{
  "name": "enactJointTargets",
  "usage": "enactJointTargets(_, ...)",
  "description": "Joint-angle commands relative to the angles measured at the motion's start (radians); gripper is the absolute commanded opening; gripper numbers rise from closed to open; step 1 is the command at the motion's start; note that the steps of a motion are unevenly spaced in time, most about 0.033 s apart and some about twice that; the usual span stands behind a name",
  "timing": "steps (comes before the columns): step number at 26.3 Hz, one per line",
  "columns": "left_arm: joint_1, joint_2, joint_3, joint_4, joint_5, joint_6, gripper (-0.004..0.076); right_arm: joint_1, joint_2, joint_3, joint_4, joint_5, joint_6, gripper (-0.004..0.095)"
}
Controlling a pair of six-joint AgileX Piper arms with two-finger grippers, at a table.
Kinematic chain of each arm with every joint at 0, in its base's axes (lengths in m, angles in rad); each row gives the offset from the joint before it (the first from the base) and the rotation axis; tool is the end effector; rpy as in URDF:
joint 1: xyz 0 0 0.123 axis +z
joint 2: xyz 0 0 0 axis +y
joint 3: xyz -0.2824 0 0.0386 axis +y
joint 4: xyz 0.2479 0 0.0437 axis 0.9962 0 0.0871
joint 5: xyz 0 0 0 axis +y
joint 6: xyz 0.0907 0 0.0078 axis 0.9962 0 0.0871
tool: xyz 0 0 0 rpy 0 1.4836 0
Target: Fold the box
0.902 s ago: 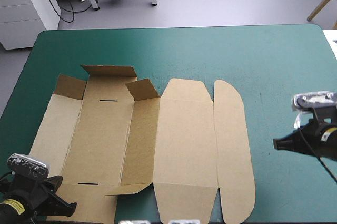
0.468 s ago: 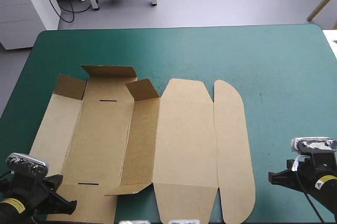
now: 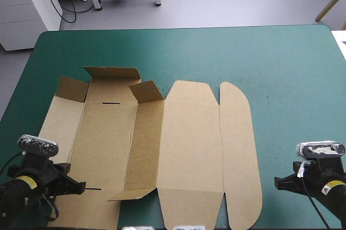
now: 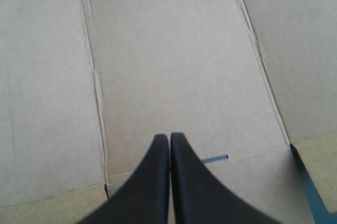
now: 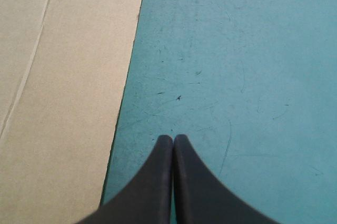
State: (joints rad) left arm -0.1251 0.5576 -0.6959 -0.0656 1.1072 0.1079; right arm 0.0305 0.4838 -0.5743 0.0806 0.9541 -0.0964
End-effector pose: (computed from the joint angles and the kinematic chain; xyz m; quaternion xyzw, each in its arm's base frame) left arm 0.0768 -0.0150 0.3125 0.1055 0.9348 -0.0355 0.3373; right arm 0.0755 0.0083 0.2908 -0.0497 0.9201 0.0266 0.3876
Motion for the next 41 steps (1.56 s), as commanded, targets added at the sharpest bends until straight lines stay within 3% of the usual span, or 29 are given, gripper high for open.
enactJointTargets(1, 0.002, 0.076, -0.071, 0.044, -0.109, -0.054, -0.0010, -0.008, 0.006, -0.021, 0.006, -0.060, -0.026, -0.0019)
enactJointTargets(13, 0.083, 0.390, -0.248, 0.153, -0.172, -0.197, -0.0010, -0.008, 0.006, -0.021, 0.006, -0.060, -0.026, -0.0019)
enactJointTargets(24, 0.506, 0.565, -0.425, -0.009, -0.145, -0.149, -0.0010, -0.008, 0.006, -0.021, 0.009, -0.060, -0.037, -0.0019)
enactJointTargets(33, 0.963, 0.569, -0.429, -0.154, 0.047, 0.241, -0.0009, -0.008, 0.006, -0.021, 0.010, -0.060, -0.037, -0.0019)
enactJointTargets(36, 1.095, 0.580, -0.429, -0.179, 0.164, 0.577, -0.0008, -0.008, 0.006, -0.021, 0.012, -0.060, -0.041, -0.0019)
enactJointTargets(38, 1.109, 0.588, -0.429, -0.239, 0.187, 0.690, -0.0008, -0.006, 0.006, -0.021, 0.014, -0.060, -0.041, -0.0019)
enactJointTargets(41, 1.109, 0.607, -0.429, -0.294, 0.187, 0.720, -0.0009, -0.006, 0.006, -0.021, 0.014, -0.060, -0.041, -0.0019)
